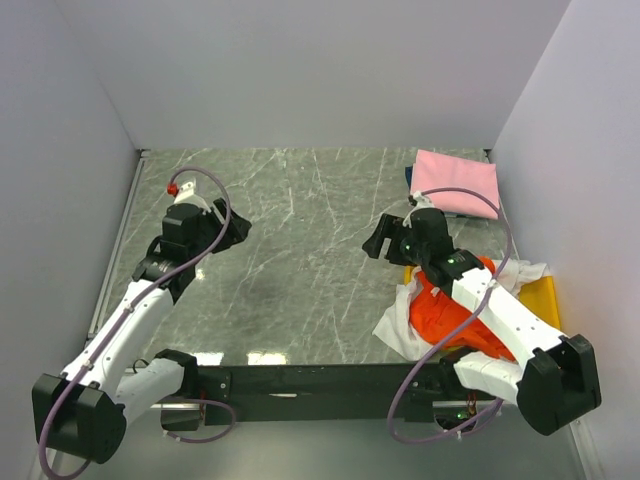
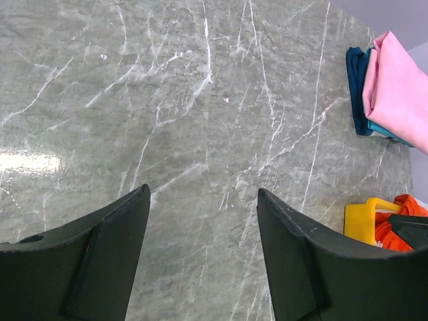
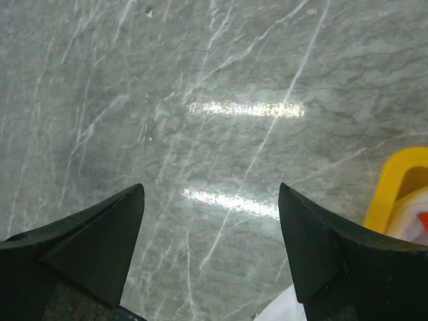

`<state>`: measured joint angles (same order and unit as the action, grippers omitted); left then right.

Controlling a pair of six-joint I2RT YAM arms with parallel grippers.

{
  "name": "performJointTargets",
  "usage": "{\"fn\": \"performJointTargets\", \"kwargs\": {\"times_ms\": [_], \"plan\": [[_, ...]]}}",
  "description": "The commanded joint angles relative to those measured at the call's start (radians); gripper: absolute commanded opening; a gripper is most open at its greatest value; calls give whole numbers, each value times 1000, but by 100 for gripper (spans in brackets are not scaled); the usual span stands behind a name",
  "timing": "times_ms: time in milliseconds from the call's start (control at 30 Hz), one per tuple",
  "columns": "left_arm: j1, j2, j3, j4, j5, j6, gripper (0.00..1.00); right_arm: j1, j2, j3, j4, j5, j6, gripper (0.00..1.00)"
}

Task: Fold and stack the t-shirts
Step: Reset both grippers

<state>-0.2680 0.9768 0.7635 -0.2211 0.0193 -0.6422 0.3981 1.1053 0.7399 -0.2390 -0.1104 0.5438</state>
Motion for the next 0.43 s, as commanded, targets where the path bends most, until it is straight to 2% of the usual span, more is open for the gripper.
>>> {"fn": "performJointTargets", "kwargs": {"times_ms": [0, 400], "plan": [[-4, -33, -13, 58, -15, 16, 71, 10, -47, -14, 27, 64, 4, 87], [-4, -43, -10, 85, -16, 44, 72, 11, -76, -30, 12, 109, 25, 87]]}}
